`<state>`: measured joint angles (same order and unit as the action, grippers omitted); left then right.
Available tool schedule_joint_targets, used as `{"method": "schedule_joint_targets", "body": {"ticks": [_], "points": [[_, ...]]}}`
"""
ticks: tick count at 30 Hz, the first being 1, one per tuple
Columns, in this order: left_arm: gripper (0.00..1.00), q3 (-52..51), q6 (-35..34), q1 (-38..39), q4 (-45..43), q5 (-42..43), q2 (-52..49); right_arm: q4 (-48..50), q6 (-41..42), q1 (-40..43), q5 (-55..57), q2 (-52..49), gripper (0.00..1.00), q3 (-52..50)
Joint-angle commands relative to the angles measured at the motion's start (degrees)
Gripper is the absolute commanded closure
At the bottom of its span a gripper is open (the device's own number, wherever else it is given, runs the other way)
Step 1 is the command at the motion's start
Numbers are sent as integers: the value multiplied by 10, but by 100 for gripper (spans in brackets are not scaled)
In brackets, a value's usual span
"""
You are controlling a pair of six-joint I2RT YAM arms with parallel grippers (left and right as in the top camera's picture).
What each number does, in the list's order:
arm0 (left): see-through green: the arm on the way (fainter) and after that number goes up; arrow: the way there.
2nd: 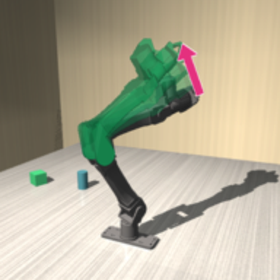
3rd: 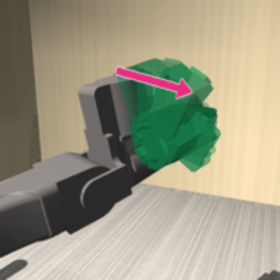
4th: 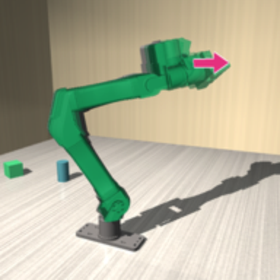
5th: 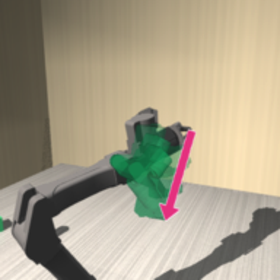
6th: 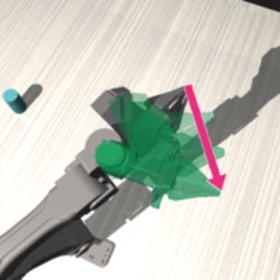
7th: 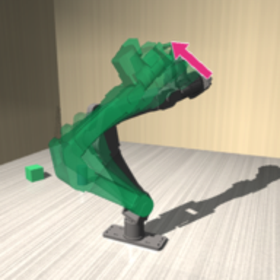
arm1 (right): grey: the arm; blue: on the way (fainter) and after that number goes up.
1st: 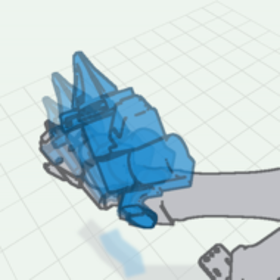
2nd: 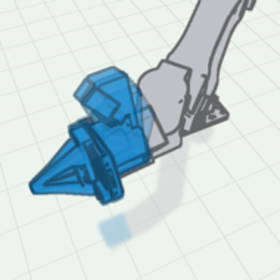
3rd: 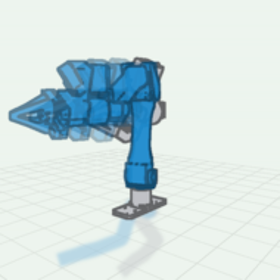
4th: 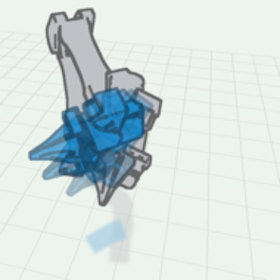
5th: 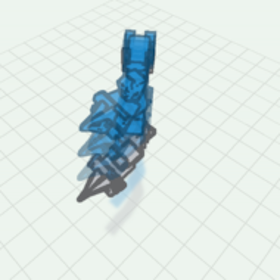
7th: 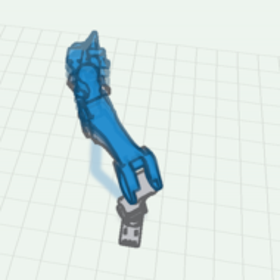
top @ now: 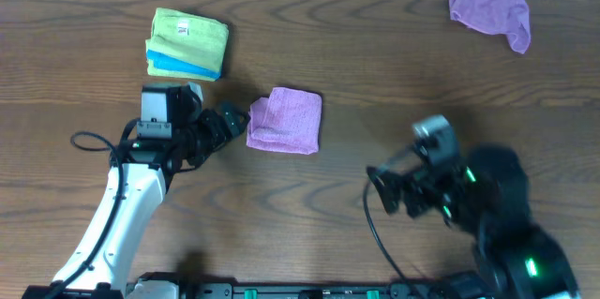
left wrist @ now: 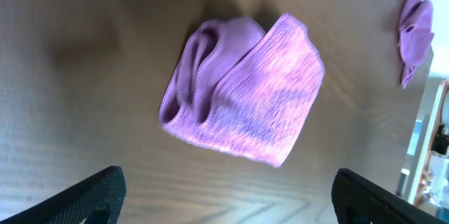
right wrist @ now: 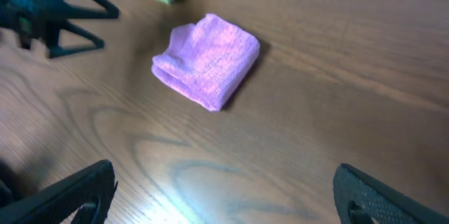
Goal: Fold the cloth
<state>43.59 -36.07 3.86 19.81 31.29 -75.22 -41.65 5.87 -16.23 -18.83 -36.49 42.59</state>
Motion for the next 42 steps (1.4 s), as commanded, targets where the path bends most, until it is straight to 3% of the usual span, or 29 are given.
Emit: {"method": "schedule_joint_targets", "body": {"ticks": [1,7,19,33,42], "points": [[5,-39,-24,-1,-18,36,3,0,23,26,-53,93,1,-38],[5,-94,-63,-1,-76,63,3,-37,23,33,-52,190,1,-63],[5,-179,-130,-1,-213,31,-14,-41,23,33,-45,189,1,-63],[5,-185,-163,6,-346,43,-127,-41,22,33,-45,189,1,-63],[5,-185,-200,61,-440,37,-208,-41,22,33,-45,189,1,-63]]}}
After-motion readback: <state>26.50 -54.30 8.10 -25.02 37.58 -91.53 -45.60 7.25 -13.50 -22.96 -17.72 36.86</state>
